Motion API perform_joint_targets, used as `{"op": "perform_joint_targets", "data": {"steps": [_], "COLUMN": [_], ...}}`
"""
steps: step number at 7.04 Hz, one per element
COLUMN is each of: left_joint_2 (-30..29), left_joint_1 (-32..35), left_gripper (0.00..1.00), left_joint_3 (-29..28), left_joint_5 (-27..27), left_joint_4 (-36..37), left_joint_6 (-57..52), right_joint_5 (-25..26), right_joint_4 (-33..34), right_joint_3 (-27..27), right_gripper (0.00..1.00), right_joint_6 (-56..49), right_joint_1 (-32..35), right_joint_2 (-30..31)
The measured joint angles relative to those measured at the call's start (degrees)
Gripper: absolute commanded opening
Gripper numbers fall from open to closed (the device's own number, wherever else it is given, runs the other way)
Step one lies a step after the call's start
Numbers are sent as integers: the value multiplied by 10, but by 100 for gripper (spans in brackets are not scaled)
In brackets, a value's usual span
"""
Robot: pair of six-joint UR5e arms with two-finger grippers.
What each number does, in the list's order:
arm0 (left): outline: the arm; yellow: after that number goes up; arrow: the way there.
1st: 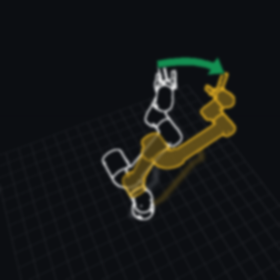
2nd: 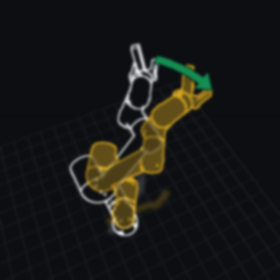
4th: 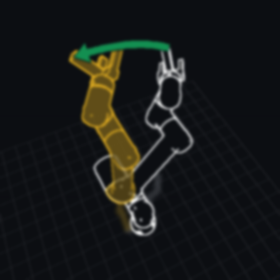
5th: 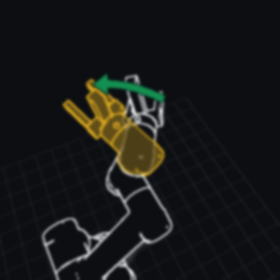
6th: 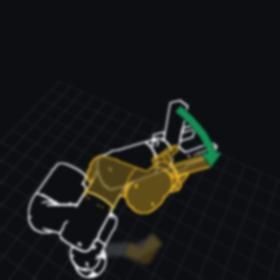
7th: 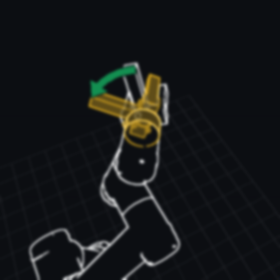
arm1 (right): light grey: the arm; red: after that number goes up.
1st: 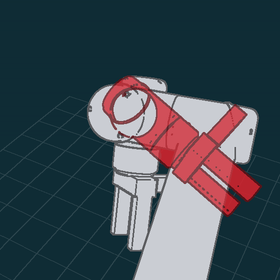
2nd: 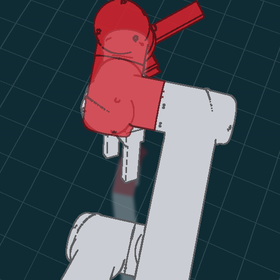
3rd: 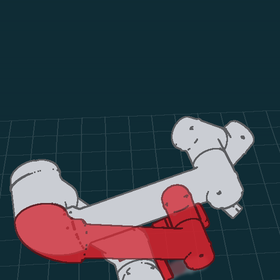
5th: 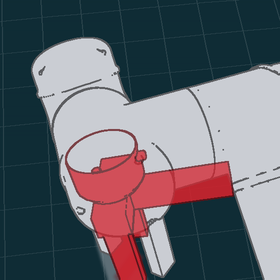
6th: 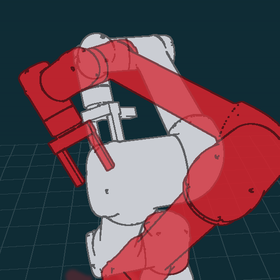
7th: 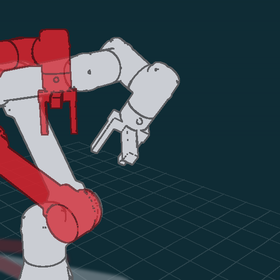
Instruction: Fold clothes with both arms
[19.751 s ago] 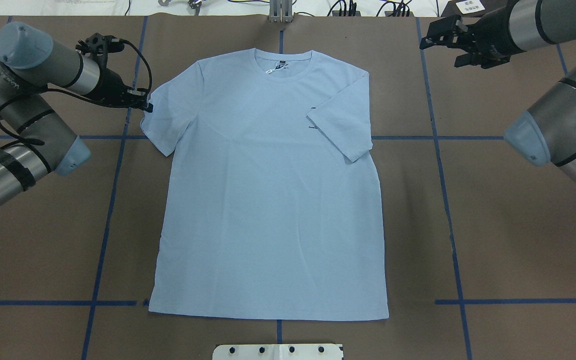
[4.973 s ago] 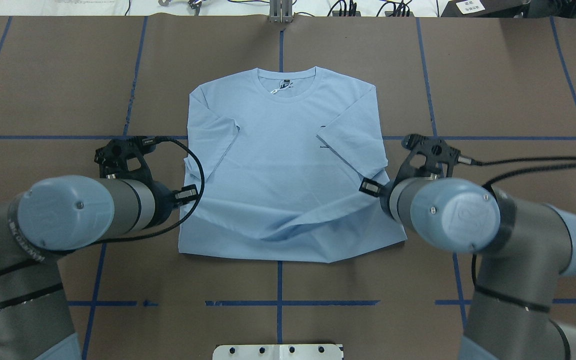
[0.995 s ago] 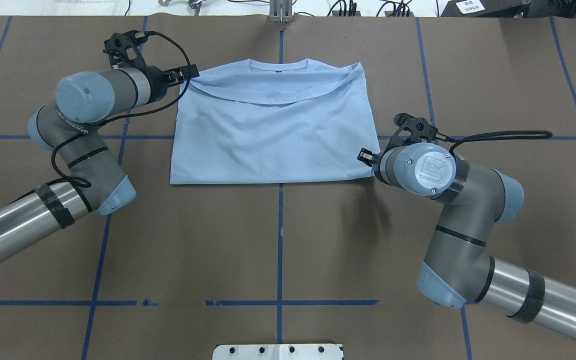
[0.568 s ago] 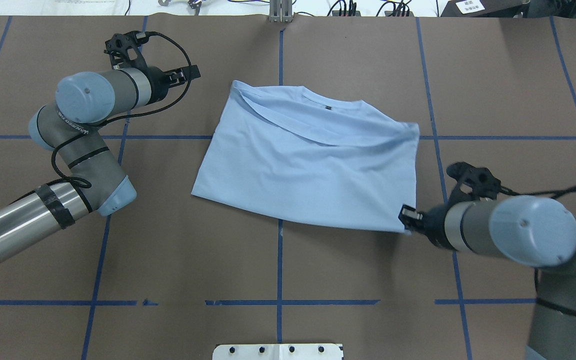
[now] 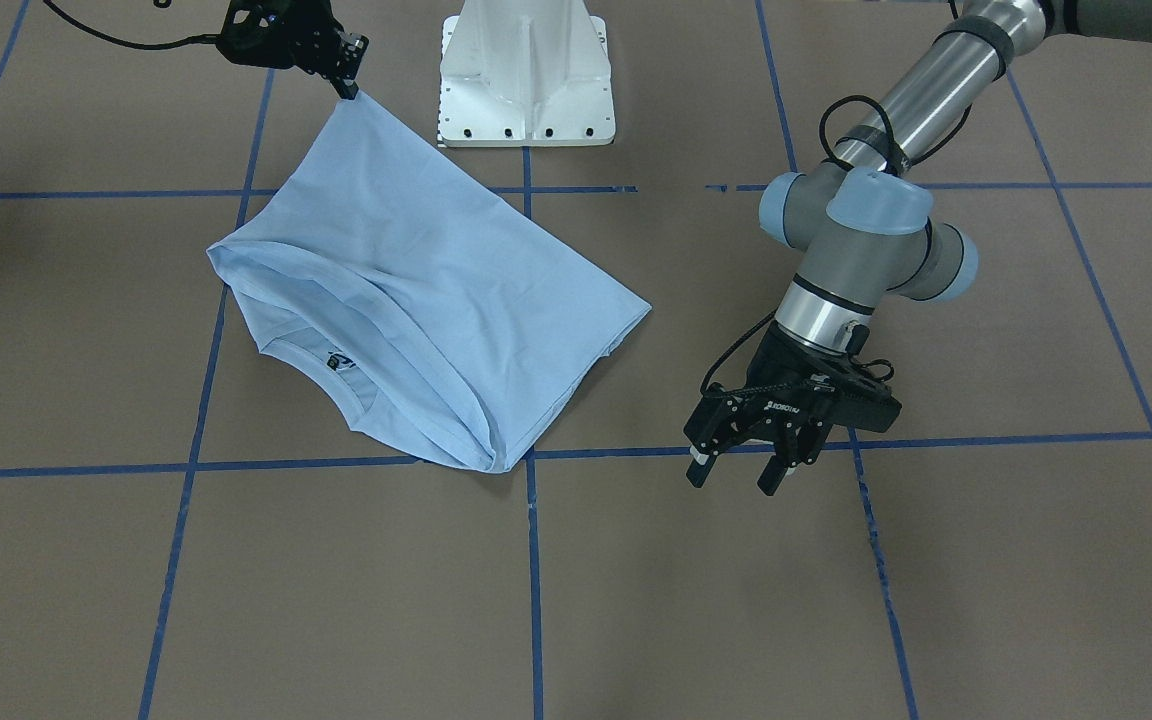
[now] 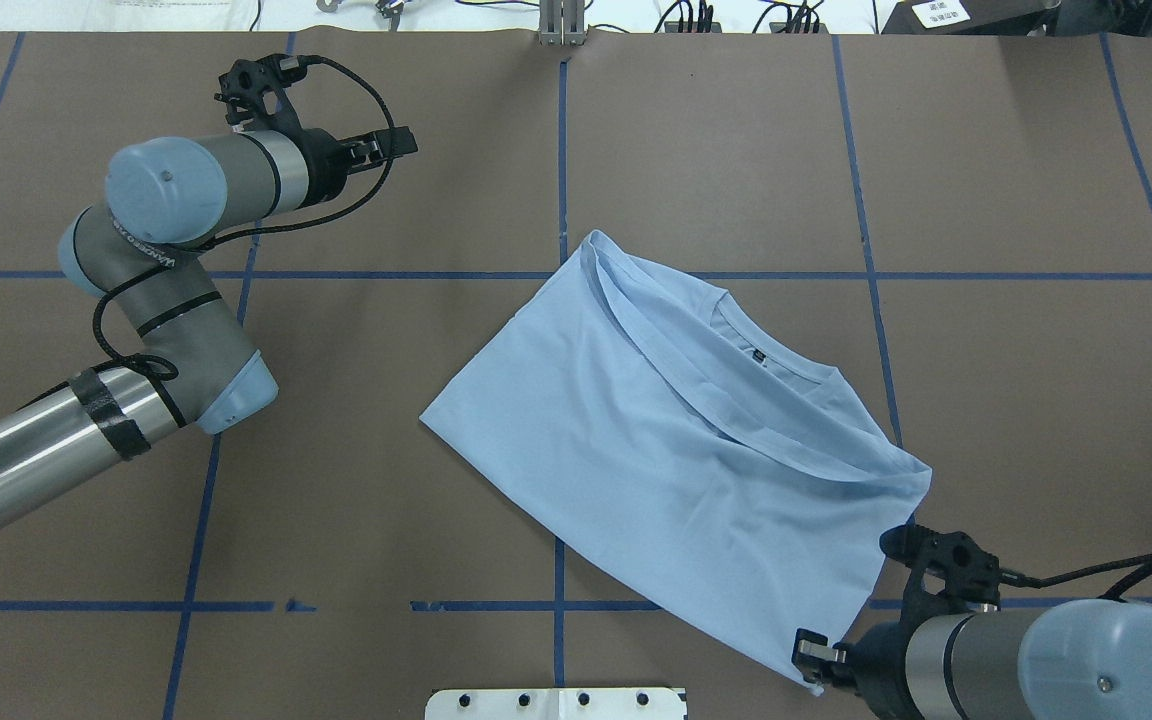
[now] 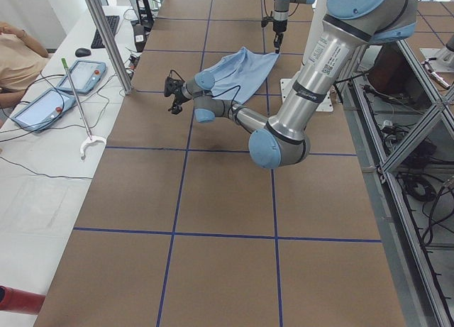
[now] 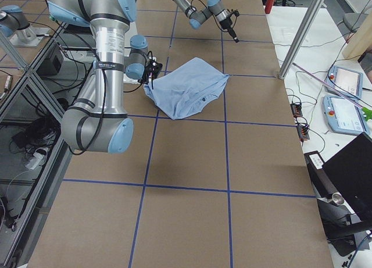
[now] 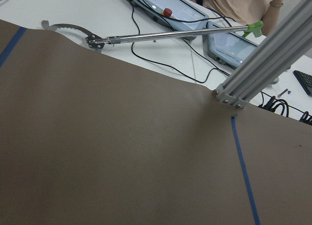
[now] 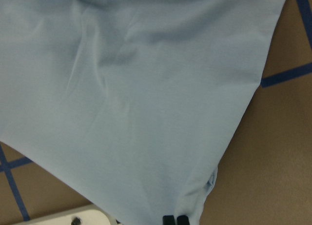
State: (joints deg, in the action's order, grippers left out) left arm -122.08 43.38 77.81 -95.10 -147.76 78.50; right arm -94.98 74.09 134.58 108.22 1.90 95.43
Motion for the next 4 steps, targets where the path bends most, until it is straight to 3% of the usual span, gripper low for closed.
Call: {"op": "perform_joint_targets", "data": {"steps": [2,4], "left_joint_2": [41,83], "left_joint_1": [-36,-109], "left_gripper": [80,74], "left_joint_3": [87,172], "left_joint_5": [-50,-26], "left_joint_4": [5,72], "left_joint_6": [122,201], "right_joint_5": [10,12], "right_joint_4": [-1,-1], "right_joint_3": [4,-22], "right_gripper": [100,100], "right_joint_6": [6,2], "right_joint_1": [33,130], "right_joint_2": [-6,-49]}}
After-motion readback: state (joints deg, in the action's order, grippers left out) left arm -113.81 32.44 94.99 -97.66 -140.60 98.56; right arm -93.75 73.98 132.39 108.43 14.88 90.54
